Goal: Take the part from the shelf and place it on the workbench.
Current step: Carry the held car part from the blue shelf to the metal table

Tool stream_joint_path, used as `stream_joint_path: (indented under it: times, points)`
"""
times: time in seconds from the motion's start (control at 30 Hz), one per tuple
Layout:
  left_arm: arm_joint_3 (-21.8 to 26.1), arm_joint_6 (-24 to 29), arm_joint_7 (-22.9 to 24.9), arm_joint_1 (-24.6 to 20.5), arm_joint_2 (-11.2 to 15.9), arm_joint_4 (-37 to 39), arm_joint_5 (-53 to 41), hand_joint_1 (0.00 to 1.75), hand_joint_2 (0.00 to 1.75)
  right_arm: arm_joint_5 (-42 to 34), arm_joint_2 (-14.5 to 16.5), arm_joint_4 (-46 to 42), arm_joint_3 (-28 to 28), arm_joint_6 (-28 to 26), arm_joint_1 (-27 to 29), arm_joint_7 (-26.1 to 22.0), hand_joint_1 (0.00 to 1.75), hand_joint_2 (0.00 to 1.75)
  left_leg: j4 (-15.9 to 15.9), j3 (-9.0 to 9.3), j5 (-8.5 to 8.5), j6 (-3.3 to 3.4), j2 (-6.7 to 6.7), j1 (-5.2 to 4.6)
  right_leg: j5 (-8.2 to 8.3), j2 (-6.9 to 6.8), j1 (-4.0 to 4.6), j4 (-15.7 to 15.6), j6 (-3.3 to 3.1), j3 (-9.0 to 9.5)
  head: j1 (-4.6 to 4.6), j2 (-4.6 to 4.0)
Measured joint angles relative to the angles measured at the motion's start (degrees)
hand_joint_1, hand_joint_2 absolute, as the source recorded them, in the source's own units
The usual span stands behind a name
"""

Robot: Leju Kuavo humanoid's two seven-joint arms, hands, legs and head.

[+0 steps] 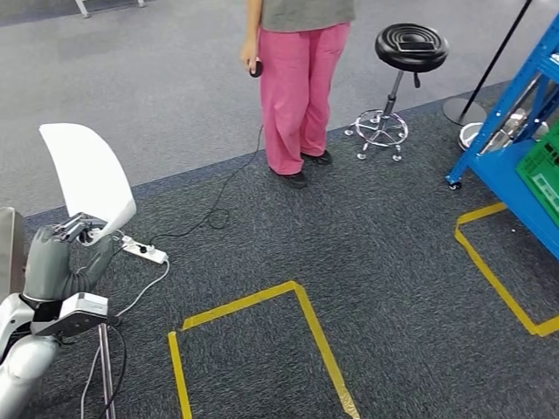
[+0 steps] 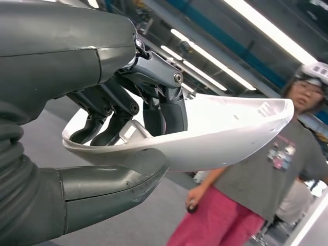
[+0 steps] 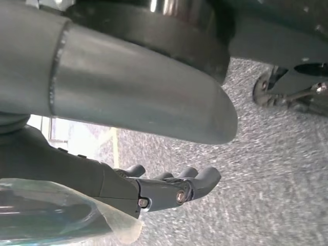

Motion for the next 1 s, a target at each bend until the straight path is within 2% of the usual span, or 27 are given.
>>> stream_joint_path:
  times: [0.07,0.1,0.13,0.17,0.2,0.23,0.3,0.33,0.37,0.43,0.47,0.5,0.57,0.6,0.63,0.67,0.7,0.73,0.8,0.83,0.87,1.0]
  points:
    - [0.0,-0.2,0.0,-0.1,0.0,0.0,0.1,1.75,1.75,0.0,0.0,0.0,0.0,0.0,0.0,0.0,0.0,0.0,-0.1,-0.05,0.14,0.32,-1.31,0.22,-3.46,4.17,-0.44,7.1,0.47,-3.27,0.21,0.0]
    - [-0.1,-0.3,0.0,-0.1,0.0,0.0,0.2,1.75,1.75,0.0,0.0,0.0,0.0,0.0,0.1,0.0,0.0,0.0,-0.1,-0.09,0.17,0.39,-2.05,0.27,-4.9,5.35,-0.57,11.3,0.56,-5.42,0.24,0.0]
    - [-0.1,-0.4,0.0,-0.1,-0.1,0.0,0.3,1.75,1.75,0.0,0.0,0.0,0.0,0.0,0.1,0.0,0.0,0.0,-0.1,-0.08,0.19,0.42,-2.86,0.28,-5.41,5.87,-0.61,14.3,0.57,-7.12,0.23,0.0]
    - [-0.1,-0.5,0.0,-0.1,-0.1,0.0,0.4,1.75,1.75,0.0,0.0,0.0,0.0,0.1,0.2,0.0,0.0,0.0,0.0,-0.03,0.19,0.42,-3.72,0.28,-4.75,6.12,-0.62,15.2,0.48,-7.95,0.23,0.0]
    - [-0.1,-0.6,0.0,-0.1,-0.1,0.0,0.5,1.75,1.75,0.0,0.0,0.0,0.0,0.1,0.3,0.0,0.0,0.0,0.0,0.05,0.18,0.41,-4.61,0.28,-2.87,6.44,-0.62,13.5,0.29,-7.65,0.23,0.0]
    - [-0.1,-0.6,0.0,-0.1,-0.1,0.0,0.6,1.75,1.75,0.0,0.0,0.0,0.0,0.1,0.3,0.0,0.0,0.0,0.0,0.14,0.17,0.4,-5.49,0.3,-0.27,7.14,-0.63,9.9,0.05,-6.41,0.23,0.0]
    - [-0.1,-0.6,0.0,-0.1,-0.1,0.0,0.8,1.75,1.75,0.0,0.0,0.0,0.0,0.1,0.4,0.0,0.0,0.0,0.1,0.05,0.2,0.2,-7.11,0.3,3.51,9.96,-0.87,2.6,-0.4,-3.36,0.19,0.0]
    - [-0.1,-0.6,0.0,-0.2,-0.1,0.0,0.9,1.75,1.75,0.0,0.0,0.0,0.0,0.1,0.3,0.0,0.0,0.0,0.2,-0.21,0.32,-0.04,-7.84,0.37,4.12,10.96,-0.95,0.4,-0.52,-2.36,0.18,0.0]
    - [-0.1,-0.7,0.0,-0.1,-0.1,0.0,1.0,1.75,1.75,0.0,0.0,0.0,0.0,0.1,0.3,0.0,0.0,0.0,0.2,-0.54,0.51,-0.39,-8.54,0.48,3.98,11.38,-1.01,-0.4,-0.6,-1.91,0.16,0.0]
    - [0.0,-0.8,0.0,0.1,0.0,0.0,1.2,1.75,1.75,0.1,0.0,0.0,0.0,0.1,0.1,-0.1,0.0,0.0,0.1,-1.1,0.87,-1.17,-9.65,0.71,3.89,10.11,-1.07,-1.1,-0.88,-1.63,0.18,0.0]
    - [0.1,-0.8,0.0,0.2,0.1,0.0,1.2,1.75,1.75,0.1,0.0,0.0,0.0,0.1,0.1,-0.2,0.0,0.0,0.4,-1.34,0.58,-1.49,-8.96,0.61,4.04,9.41,-1.18,-1.4,-1.14,-1.49,0.12,0.0]
    - [0.2,-0.8,0.0,0.2,0.2,0.0,1.3,1.75,1.75,0.1,0.1,0.0,0.0,0.1,0.1,-0.3,0.0,0.0,1.6,-1.88,-0.35,-1.76,-7.49,0.42,4.2,8.71,-1.27,-1.8,-1.41,-1.34,-0.06,0.0]
    - [0.3,-0.9,0.0,0.0,0.3,0.0,1.5,1.75,1.75,0.1,0.1,0.0,0.0,0.0,0.2,-0.4,0.0,0.0,7.7,-4.41,-3.91,-2.17,-3.5,0.15,4.35,7.39,-1.16,-2.1,-1.78,-1.25,-0.41,0.0]
    - [0.3,-0.9,0.0,0.0,0.2,0.0,1.6,1.75,1.75,0.1,0.1,0.0,0.0,0.0,0.3,-0.5,0.0,0.0,11.7,-6.0,-5.72,-2.3,-2.39,0.17,4.33,6.77,-1.03,-2.0,-1.86,-1.3,-0.53,0.0]
    - [0.3,-1.0,0.0,0.1,0.2,0.0,1.7,1.75,1.75,0.1,0.1,0.0,0.0,0.0,0.4,-0.5,0.0,0.0,14.7,-7.12,-6.8,-2.36,-1.89,0.2,4.29,6.2,-0.9,-2.0,-1.93,-1.35,-0.53,0.0]
    - [0.3,-1.1,0.0,0.2,0.1,0.0,1.7,1.75,1.75,0.1,0.1,0.0,0.0,-0.1,0.4,-0.6,0.0,0.0,15.9,-7.33,-6.79,-2.33,-1.72,0.21,4.26,5.73,-0.79,-2.0,-1.98,-1.34,-0.53,0.0]
    - [0.3,-1.2,0.0,0.2,0.1,0.0,1.8,1.75,1.75,0.1,0.1,0.0,0.0,-0.1,0.4,-0.6,0.0,0.0,14.7,-6.41,-5.66,-2.18,-1.69,0.17,4.23,5.36,-0.66,-2.0,-2.02,-1.27,-0.53,0.0]
    - [0.4,-1.4,0.0,0.3,0.1,-0.1,2.0,1.75,1.75,0.1,0.1,0.0,0.0,-0.1,0.4,-0.7,0.0,0.0,11.4,-4.56,-3.75,-1.89,-1.68,0.07,4.19,5.11,-0.55,-2.0,-2.04,-1.16,-0.53,0.0]
    - [0.5,-1.6,0.0,0.2,0.2,-0.1,2.2,1.75,1.75,0.0,0.1,0.0,0.0,-0.1,0.3,-0.7,0.0,0.0,3.7,-0.58,-0.69,-0.91,-1.35,-0.38,4.13,4.79,-0.34,-1.9,-1.97,-1.19,-0.48,0.0]
    - [0.6,-1.7,0.0,0.2,0.3,-0.1,2.4,1.75,1.75,0.0,0.2,0.0,0.0,-0.1,0.3,-0.7,0.0,0.0,1.2,0.59,-0.07,-0.48,-1.18,-0.63,4.11,4.69,-0.28,-1.8,-1.87,-1.37,-0.47,0.0]
    - [0.6,-1.8,0.0,0.1,0.3,-0.2,2.5,1.75,1.75,0.0,0.2,0.0,0.0,-0.1,0.3,-0.8,0.0,0.0,-0.1,1.09,-0.17,-0.36,-1.02,-0.79,4.07,4.65,-0.18,-1.6,-1.9,-1.65,-0.45,0.0]
    - [0.7,-2.3,0.0,0.1,0.3,-0.2,2.8,1.75,1.75,0.0,0.2,0.0,0.0,0.0,0.3,-0.7,0.0,0.0,-0.9,1.08,-0.39,-0.85,-1.11,-0.83,4.14,4.55,-0.1,-1.5,-1.95,-2.08,-0.38,0.0]
